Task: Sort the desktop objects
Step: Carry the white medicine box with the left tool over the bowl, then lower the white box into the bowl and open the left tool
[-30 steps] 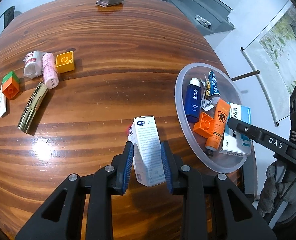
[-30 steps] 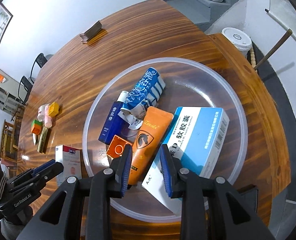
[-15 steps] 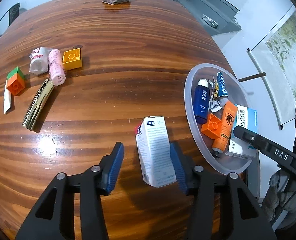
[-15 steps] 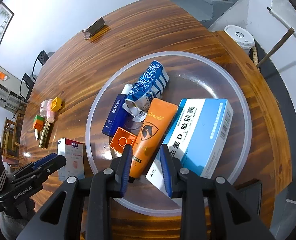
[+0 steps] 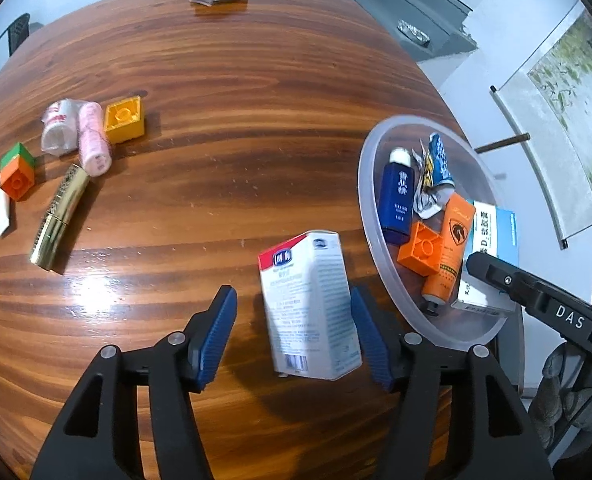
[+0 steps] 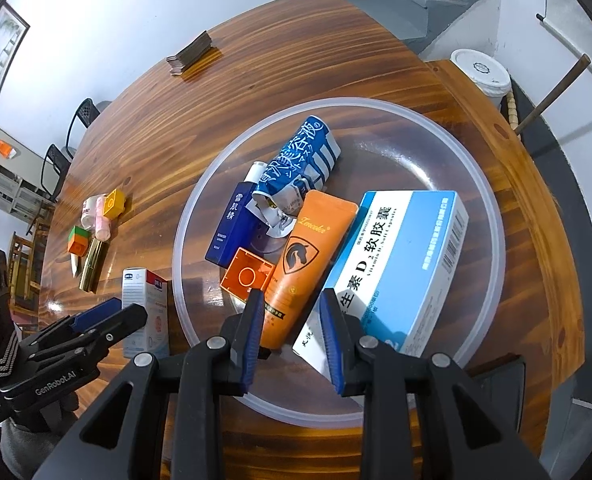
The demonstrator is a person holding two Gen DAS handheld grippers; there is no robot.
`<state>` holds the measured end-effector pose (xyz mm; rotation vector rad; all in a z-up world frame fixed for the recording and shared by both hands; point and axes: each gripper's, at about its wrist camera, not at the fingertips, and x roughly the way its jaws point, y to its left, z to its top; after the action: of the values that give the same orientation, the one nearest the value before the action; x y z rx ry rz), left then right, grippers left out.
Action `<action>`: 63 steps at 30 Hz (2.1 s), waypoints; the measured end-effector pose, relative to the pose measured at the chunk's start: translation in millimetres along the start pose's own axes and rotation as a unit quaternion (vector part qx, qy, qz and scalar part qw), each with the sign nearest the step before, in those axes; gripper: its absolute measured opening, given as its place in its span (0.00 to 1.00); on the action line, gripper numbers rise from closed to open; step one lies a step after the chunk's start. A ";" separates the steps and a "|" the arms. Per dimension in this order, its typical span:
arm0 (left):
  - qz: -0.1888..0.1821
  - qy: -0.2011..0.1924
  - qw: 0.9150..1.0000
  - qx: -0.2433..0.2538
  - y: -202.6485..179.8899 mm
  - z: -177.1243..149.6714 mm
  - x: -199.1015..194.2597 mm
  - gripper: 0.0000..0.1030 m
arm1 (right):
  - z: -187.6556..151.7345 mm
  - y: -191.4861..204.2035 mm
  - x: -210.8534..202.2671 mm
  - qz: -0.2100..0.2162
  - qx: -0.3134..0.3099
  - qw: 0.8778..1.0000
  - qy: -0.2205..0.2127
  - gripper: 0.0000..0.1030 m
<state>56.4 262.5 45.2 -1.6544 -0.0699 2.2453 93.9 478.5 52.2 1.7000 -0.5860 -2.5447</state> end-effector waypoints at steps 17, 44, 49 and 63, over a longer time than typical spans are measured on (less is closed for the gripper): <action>0.012 0.016 1.000 0.019 8.6 -8.4 29.9 0.50 | 0.5 -1.4 -0.4 0.002 -0.002 1.000 0.003 0.31; -0.043 -0.014 0.995 0.088 -78.0 44.0 10.8 0.50 | 3.3 -26.7 -22.7 0.015 0.030 0.999 -0.032 0.31; -0.058 -0.004 0.994 0.088 -87.5 50.3 21.5 0.50 | 3.9 -32.6 -25.1 0.013 0.032 0.999 -0.035 0.31; -0.069 0.013 0.994 0.079 -91.0 51.5 38.8 0.51 | 6.4 -37.1 -23.0 0.013 0.033 0.999 -0.030 0.31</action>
<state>20.9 368.2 48.1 -1.5471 -0.0011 2.0699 104.3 520.0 62.8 1.6280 -0.6973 -2.5954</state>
